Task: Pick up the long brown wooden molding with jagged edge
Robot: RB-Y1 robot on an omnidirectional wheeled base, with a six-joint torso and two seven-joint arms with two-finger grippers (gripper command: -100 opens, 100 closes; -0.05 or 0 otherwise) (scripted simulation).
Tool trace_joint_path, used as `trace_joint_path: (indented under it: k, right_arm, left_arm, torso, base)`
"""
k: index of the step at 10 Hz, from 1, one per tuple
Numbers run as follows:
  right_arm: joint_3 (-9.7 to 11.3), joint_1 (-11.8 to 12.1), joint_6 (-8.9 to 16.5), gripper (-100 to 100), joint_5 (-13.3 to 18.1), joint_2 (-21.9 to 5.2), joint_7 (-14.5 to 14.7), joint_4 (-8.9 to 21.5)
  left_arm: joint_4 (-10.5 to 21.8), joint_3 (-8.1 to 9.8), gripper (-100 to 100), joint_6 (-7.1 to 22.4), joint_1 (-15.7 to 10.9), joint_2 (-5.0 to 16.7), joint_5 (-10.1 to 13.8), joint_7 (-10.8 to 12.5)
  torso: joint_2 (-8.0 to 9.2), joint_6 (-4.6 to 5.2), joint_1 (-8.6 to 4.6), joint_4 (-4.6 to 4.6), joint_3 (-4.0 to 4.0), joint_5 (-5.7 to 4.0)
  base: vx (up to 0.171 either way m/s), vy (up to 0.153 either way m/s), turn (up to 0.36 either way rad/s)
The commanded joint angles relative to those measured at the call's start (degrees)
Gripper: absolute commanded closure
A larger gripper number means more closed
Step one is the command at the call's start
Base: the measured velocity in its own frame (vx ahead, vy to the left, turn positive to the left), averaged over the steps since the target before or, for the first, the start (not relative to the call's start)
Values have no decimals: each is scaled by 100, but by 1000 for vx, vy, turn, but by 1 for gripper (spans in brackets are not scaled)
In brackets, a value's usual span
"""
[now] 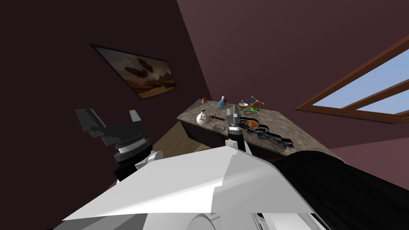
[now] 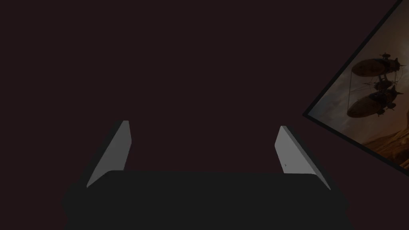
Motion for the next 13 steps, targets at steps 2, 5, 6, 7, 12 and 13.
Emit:
trace_joint_path:
  k: [2, 5, 6, 7, 12, 13]
  right_arm:
    - [-80, 14, -47, -100, 27, -426, -71, 79]
    - [-201, 26, -115, -100, 61, -888, -177, 184]
    - [-280, 31, -159, -100, 79, -1059, -246, 248]
    - [-280, 31, -159, -100, 79, -1137, -246, 248]
    - [-571, 39, -327, -100, 139, -1925, -505, 467]
    - [-681, 41, -392, -100, 160, -2142, -605, 546]
  left_arm:
    - [0, 0, 0, 0, 0, 0, 0, 0]
    - [0, 0, 0, 0, 0, 0, 0, 0]
    - [0, 0, 0, 0, 0, 0, 0, 0]
    - [0, 0, 0, 0, 0, 0, 0, 0]
    - [0, 0, 0, 0, 0, 0, 0, 0]
    - [0, 0, 0, 0, 0, 0, 0, 0]
  torso:
    - [2, 0, -3, 0, 1, -1]
    - [5, 0, -10, 1, 3, -2]
    - [5, 0, -9, 1, 3, -2]
    - [7, -1, -12, 1, 4, -3]
    - [9, 0, -12, 2, 6, -3]
    - [7, 1, -10, 2, 4, -3]
  base:
    - [-7, -7, 37]
    - [-13, -18, 33]
    - [-19, -23, 72]
    - [-13, -20, 26]
    - [-23, -20, 45]
    - [-25, -20, 56]
